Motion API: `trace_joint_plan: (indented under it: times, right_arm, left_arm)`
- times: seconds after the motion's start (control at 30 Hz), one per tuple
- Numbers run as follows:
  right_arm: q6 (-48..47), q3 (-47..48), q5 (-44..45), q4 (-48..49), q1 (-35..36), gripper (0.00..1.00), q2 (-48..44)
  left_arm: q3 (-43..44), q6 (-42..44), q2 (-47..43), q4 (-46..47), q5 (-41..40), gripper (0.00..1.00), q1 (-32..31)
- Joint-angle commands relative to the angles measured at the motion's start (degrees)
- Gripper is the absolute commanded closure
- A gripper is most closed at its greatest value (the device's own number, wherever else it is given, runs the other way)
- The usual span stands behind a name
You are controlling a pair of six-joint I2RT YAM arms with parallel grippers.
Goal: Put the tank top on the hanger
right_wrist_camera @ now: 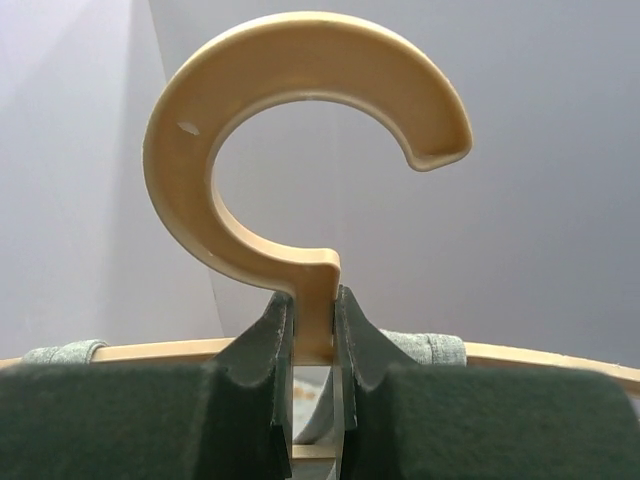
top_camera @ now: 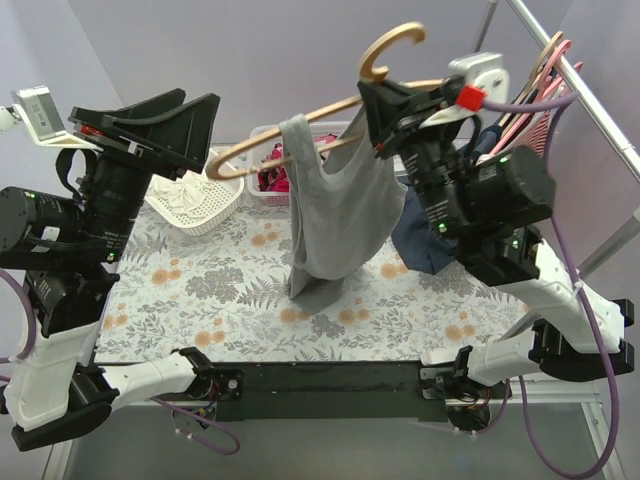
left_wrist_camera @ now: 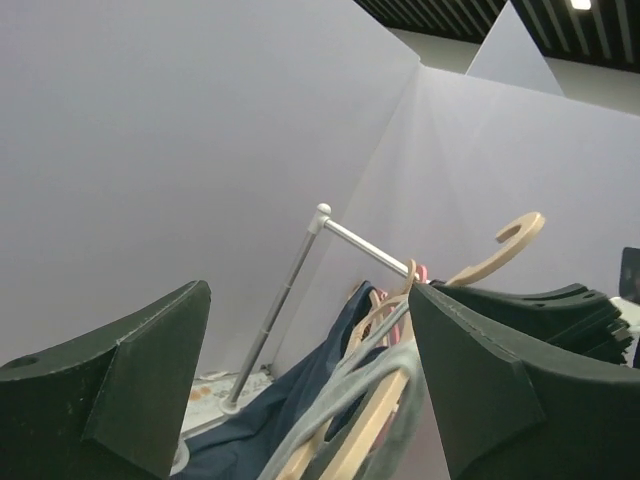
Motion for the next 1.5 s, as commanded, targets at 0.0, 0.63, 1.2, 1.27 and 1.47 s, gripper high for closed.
trace_joint_plan:
  times: [0.0,0.63,1.2,1.27,1.47]
  right_arm:
    - [3.0,-11.8,1.0,0.0,-0.5,0.99,-0.6]
    - [16.7,-31.1,-12.4,-6.7,-9.8,0.99,-9.9]
    - [20.3,-32.9,-17.3,-7.5,-12.3,0.99,-12.2]
    - [20.6,-33.1,-17.5,-7.6,-12.4,0.99,-12.5]
    - [20.9,-33.4,-17.7,-7.6,-12.7,0.99,-12.9]
  left_arm:
    - [-3.1,3.8,-1.7,-5.0,3.4,0.21,0.1]
    - [-22.1,8.6,-7.1,-29.9,15.6,0.35,0.1]
    - [-23.0,10.7,-4.4,-34.3,20.4,0.38,0.1]
    - [-23.3,10.9,-4.5,-34.1,20.1,0.41,0.1]
    - [-23.5,11.3,-4.1,-34.1,19.5,0.53,0.1]
